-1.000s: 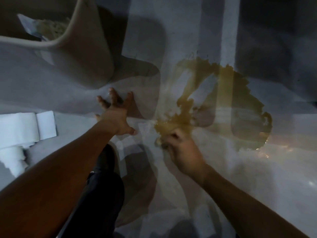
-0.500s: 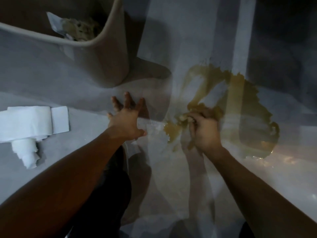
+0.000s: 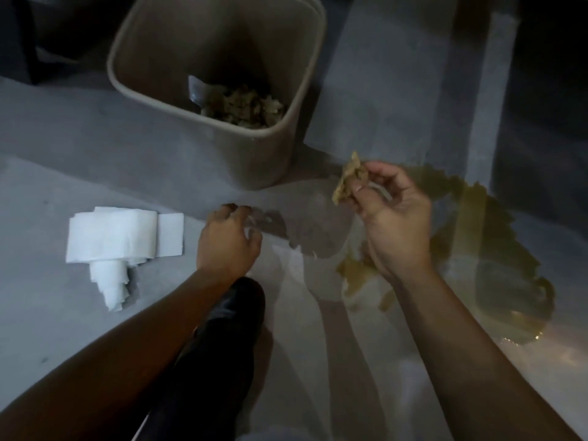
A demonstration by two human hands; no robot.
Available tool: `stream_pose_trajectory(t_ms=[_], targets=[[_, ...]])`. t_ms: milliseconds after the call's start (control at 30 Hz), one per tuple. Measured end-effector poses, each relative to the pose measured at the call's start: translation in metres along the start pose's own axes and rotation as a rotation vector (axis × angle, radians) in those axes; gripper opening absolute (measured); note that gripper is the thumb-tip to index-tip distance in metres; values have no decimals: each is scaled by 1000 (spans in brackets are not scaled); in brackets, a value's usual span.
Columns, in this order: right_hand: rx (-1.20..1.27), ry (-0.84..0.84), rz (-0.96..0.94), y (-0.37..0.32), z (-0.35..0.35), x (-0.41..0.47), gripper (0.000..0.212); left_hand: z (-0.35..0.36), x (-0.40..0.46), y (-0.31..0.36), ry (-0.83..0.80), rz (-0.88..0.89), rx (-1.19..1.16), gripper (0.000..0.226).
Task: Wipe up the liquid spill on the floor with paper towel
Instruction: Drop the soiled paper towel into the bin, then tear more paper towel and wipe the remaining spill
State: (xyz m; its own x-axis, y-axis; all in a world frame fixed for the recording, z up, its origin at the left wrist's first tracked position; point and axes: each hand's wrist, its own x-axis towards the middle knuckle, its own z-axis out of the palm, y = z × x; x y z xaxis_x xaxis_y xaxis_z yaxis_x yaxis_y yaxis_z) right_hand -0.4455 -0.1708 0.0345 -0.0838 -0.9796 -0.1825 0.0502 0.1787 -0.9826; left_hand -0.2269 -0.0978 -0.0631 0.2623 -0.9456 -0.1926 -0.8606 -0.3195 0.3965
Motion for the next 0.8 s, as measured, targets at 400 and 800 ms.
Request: stream_pose_trajectory(t_ms=[400, 800], targets=[[-582, 27, -701, -104, 114, 38, 21, -23, -20, -38, 88, -118, -103, 46], [-558, -67, -225, 68, 111, -72, 8, -35, -42, -107, 245, -319, 53, 32]])
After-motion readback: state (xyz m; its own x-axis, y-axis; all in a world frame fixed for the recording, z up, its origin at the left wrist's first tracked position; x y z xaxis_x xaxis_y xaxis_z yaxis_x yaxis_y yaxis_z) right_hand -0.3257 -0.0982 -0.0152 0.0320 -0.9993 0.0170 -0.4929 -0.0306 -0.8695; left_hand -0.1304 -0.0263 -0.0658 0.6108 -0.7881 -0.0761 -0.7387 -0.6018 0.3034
